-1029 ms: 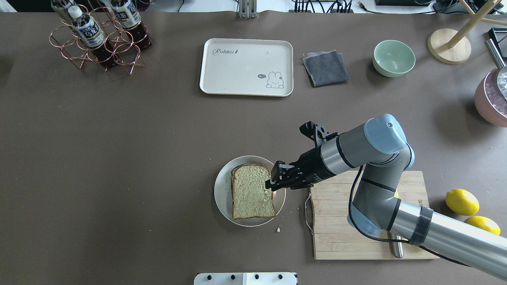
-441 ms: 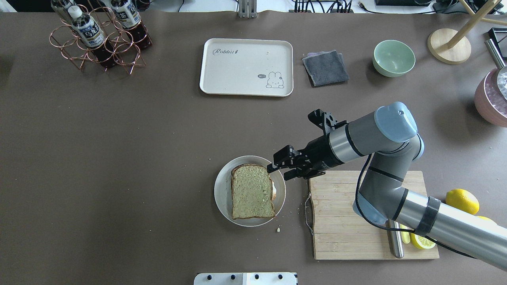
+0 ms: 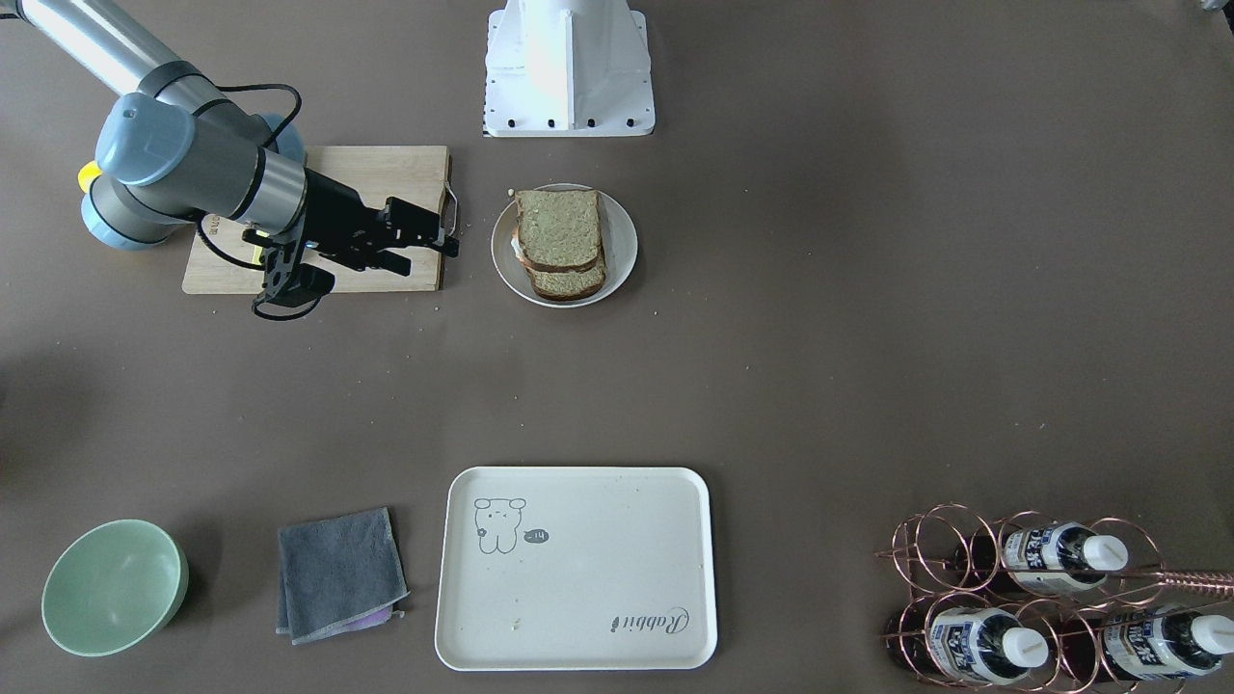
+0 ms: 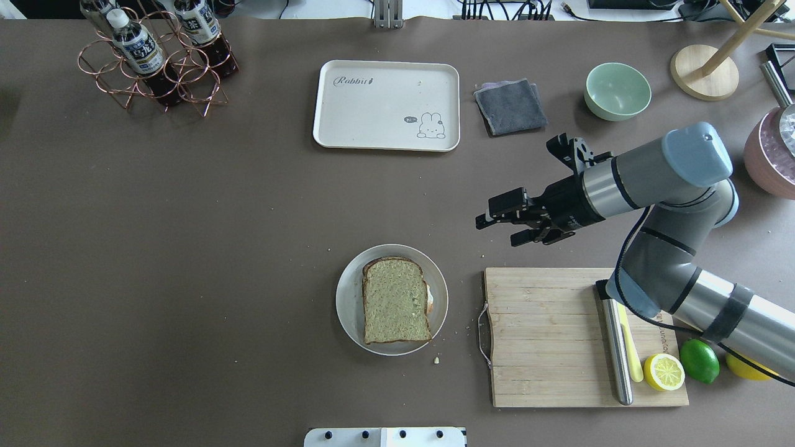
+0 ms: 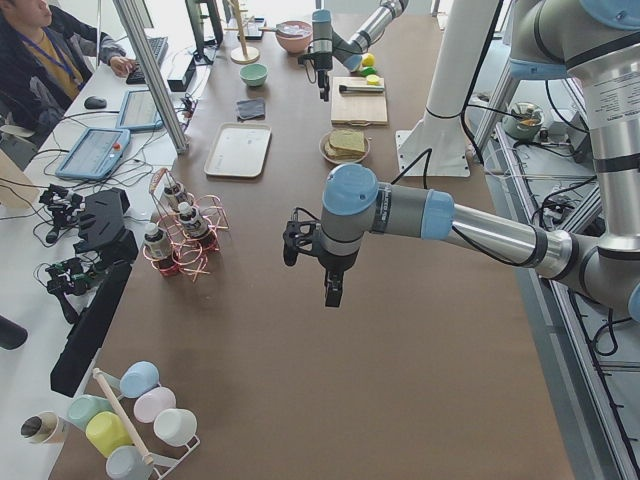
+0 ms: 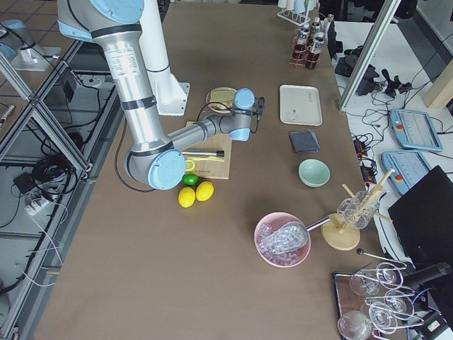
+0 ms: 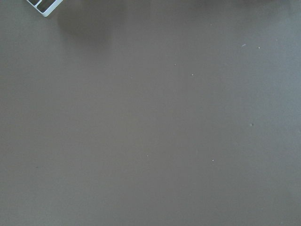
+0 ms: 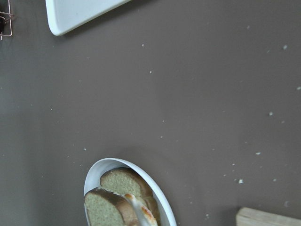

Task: Make sandwich and place on tray

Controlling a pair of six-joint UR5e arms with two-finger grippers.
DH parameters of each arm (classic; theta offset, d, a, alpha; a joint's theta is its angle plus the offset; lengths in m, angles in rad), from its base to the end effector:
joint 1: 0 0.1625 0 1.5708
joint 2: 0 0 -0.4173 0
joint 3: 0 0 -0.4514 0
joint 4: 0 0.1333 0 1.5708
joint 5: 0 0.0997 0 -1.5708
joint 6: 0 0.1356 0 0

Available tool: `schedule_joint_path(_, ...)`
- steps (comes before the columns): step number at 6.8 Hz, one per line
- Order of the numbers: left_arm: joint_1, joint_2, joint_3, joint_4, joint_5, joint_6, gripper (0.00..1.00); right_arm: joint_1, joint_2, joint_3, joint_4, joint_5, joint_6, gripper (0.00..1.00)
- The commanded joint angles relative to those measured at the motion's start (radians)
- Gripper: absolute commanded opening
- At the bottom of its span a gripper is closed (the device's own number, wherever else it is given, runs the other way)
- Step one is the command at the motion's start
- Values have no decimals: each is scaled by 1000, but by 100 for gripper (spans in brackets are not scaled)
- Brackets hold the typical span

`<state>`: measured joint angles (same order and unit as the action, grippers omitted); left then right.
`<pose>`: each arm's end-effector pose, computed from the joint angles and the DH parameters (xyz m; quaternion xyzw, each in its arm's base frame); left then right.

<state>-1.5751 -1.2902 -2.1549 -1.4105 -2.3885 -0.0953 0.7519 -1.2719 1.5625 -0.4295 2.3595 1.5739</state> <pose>-0.0362 -0.4270 0.5061 0.0475 0.3991 -0.0172 0.9155 -0.4595 -0.4805 0.3465 -0.0482 -0.6700 0.0223 0.7405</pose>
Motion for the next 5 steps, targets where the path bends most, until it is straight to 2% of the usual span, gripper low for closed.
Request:
schedule_joint_path(1, 108, -41, -42, -1, -3, -131, 98, 137, -97, 5, -70, 108, -256, 100)
schedule_joint_path(3, 182, -89, -66, -1, -33, -220, 98, 213, -211, 7, -75, 104, -443, 100)
schedule_joint_path(5, 220, -106, -68, -2, -40, -248, 98, 299, -256, 5, -83, 89, -564, 100)
